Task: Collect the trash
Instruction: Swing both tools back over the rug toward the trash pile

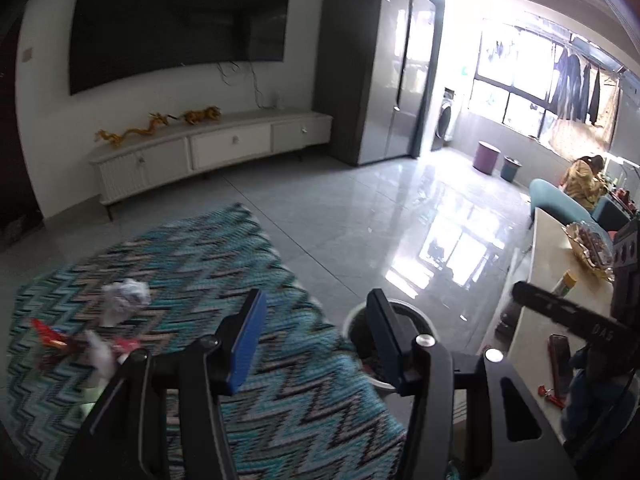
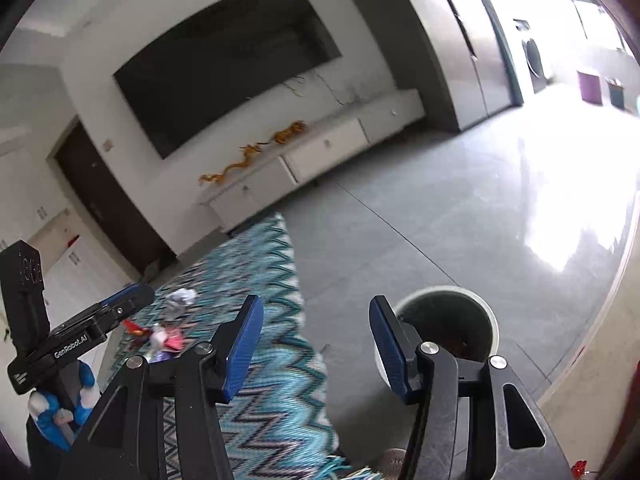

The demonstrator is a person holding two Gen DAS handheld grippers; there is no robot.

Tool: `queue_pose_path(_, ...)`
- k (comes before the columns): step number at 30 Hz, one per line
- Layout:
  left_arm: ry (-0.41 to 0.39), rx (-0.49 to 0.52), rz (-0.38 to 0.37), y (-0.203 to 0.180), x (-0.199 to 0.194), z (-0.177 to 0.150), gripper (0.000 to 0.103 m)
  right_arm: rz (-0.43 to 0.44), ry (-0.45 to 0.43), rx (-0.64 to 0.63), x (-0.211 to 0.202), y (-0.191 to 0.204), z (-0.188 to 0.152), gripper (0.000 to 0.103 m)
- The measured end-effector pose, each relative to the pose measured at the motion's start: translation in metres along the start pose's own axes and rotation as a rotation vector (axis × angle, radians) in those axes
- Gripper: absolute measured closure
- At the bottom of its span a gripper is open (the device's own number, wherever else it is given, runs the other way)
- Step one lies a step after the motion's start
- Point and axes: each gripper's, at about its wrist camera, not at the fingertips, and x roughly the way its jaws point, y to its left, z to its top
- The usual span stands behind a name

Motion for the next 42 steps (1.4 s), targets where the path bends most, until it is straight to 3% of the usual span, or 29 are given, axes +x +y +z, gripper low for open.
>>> queue_pose_path(11,-0.137,-0.074,0.256,0.144,-0.122,-0.010,0.053,0.132,-0.033,-0.160,-0.022,0.089,0.007,0.050)
queue_pose_path(16,-0.168,-0.130,0.296,0.196,-0.145,-0.020,0.053,0.172,-0.004,-0.201,-0.005,0.121,0.007,0.050)
queue_pose_path(19,-0.134,-0.178,0.270,0.217,-0.129,-0.038,0.053,0.183,0.040,-0.222,0.016,0.136,0.003,0.050)
queue_pose_path(23,-0.032,-0.223,0.209,0.235,-0.085,-0.068,0.053,0.182,0.112,-0.251,0.048,0.151,-0.007,0.050)
queue_pose_path(30,0.110,-0.279,0.137,0.246,-0.013,-0.094,0.053,0.165,0.198,-0.253,0.094,0.159,-0.021,0.050)
queue_pose_path(37,0.195,-0.309,0.096,0.251,0.042,-0.113,0.052,0.154,0.267,-0.258,0.130,0.160,-0.030,0.050)
queue_pose_path(42,0.228,-0.319,0.058,0.249,0.059,-0.133,0.051,0.154,0.320,-0.273,0.160,0.166,-0.036,0.050)
